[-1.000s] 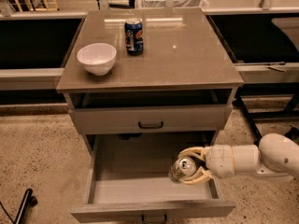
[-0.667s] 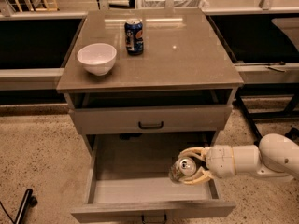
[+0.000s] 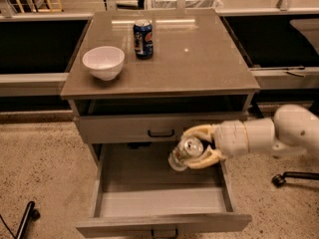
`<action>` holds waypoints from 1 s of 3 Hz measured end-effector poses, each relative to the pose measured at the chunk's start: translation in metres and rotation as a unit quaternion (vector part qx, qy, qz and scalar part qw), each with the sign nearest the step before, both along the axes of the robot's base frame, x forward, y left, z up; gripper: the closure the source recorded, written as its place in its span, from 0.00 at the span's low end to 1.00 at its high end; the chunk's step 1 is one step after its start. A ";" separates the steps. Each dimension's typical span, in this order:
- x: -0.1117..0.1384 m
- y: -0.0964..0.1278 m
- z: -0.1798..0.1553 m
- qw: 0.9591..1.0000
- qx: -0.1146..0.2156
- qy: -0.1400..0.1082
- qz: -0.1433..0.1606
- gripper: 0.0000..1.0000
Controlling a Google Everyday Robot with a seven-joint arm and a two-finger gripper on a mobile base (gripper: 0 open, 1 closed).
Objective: Pick 7up can from middle drawer and place on counter
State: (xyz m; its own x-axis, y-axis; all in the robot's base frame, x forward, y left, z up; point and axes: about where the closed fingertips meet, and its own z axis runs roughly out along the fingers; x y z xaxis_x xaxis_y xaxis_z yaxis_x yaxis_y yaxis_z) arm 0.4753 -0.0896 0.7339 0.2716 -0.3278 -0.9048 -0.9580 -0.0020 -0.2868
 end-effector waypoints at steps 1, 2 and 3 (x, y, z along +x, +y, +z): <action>0.022 0.014 0.075 0.999 -0.024 -0.012 0.032 1.00; 0.049 0.019 0.140 0.997 -0.056 -0.020 0.043 1.00; 0.088 0.007 0.167 0.996 -0.084 0.016 0.022 1.00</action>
Offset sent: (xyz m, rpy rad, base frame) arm 0.0863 0.0183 0.2243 -0.1912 -0.0638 0.0936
